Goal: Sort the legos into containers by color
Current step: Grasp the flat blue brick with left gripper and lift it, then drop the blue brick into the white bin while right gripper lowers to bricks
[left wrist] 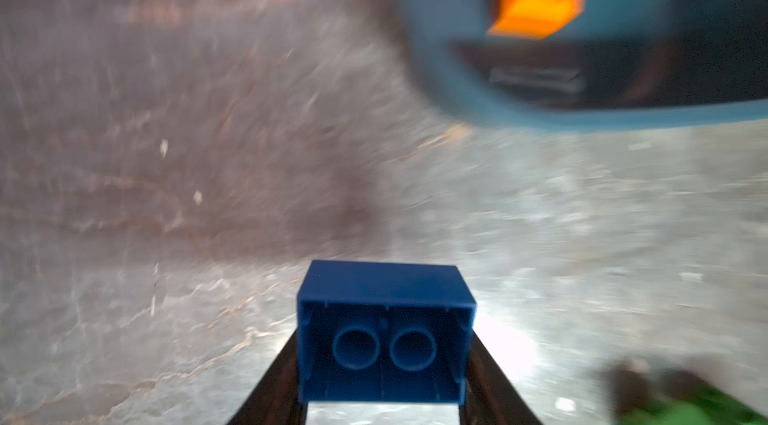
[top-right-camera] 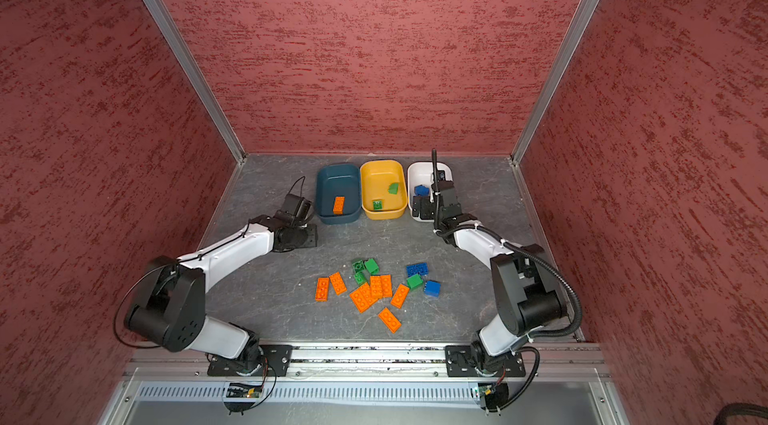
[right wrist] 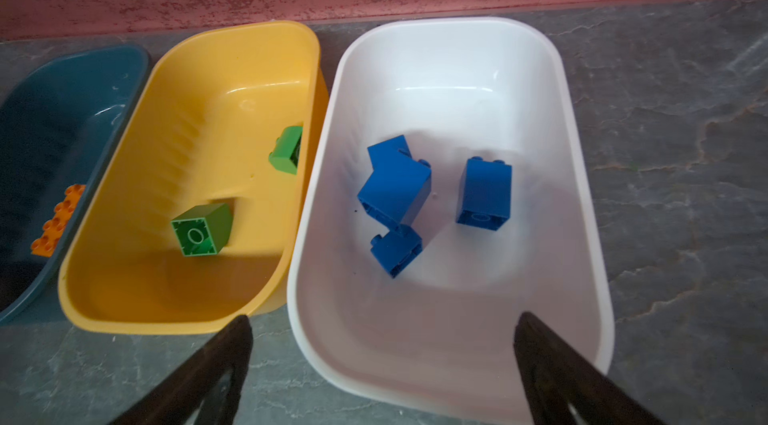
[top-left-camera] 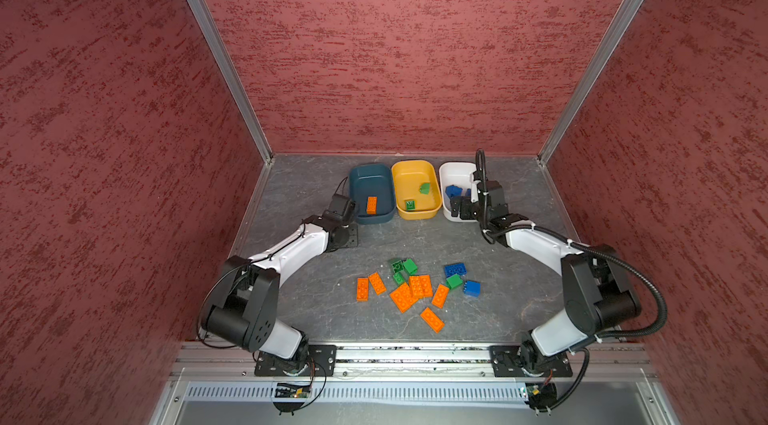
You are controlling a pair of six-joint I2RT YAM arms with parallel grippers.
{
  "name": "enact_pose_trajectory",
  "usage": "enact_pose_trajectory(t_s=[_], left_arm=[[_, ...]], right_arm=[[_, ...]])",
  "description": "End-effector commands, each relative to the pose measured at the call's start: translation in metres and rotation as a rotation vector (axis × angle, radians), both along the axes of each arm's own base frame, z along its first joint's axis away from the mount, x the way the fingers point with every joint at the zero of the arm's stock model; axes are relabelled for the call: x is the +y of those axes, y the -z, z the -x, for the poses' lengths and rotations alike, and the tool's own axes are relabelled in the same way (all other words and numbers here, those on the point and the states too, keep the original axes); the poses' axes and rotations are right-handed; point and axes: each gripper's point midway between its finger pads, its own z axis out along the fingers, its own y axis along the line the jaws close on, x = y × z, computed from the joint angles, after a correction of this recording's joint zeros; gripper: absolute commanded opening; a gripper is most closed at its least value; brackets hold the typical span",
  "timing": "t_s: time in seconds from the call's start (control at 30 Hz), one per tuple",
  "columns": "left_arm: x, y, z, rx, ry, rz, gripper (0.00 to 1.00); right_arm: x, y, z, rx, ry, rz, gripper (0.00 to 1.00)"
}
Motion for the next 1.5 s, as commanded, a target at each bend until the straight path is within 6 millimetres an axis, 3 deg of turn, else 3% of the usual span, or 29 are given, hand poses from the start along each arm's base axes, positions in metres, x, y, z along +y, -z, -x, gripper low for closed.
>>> enact_pose_trajectory(t_s=[0.0, 0.17, 0.33, 0.57, 0.7, 0.83, 0.93, 1.2, 1.47], left_arm=[[-0.044, -0.051, -0.039, -0.183, 0.038, 0.127, 0.41], [-0.121, -0.076, -0.084, -0.241, 0.162, 0.248, 0.41], [-0.203, -0.074, -0.116, -0.216, 0.307, 0.34, 0.41], [-0.308, -0.074, -0.124, -0.16, 0.482, 0.605, 0.42], [-0.34, -0.061, -0.124, -0.128, 0.517, 0.621, 0.45], [-0.35, -0.05, -0.125, -0.067, 0.508, 0.582, 0.8], [-0.344, -0.057, -0.125, -0.07, 0.489, 0.556, 1.0], [-0.316, -0.101, -0.114, -0.128, 0.45, 0.578, 0.99], [-0.258, -0.099, -0.114, -0.161, 0.281, 0.592, 0.99]], right_arm=[[0.006, -0.031, -0.001, -0.114, -0.013, -0.068, 0.99], [-0.011, -0.032, 0.007, -0.139, 0.093, -0.103, 0.99], [-0.036, -0.03, 0.025, -0.104, 0.206, -0.08, 0.99], [-0.08, -0.014, 0.062, -0.017, 0.356, -0.069, 0.99], [-0.08, -0.007, 0.073, 0.016, 0.329, -0.06, 0.99], [-0.061, 0.004, 0.084, 0.093, 0.223, -0.096, 0.99], [-0.034, 0.016, 0.099, 0.183, 0.086, -0.171, 0.99], [0.015, 0.049, 0.144, 0.377, -0.141, -0.194, 0.96], [0.037, 0.081, 0.172, 0.521, -0.187, -0.056, 0.93]])
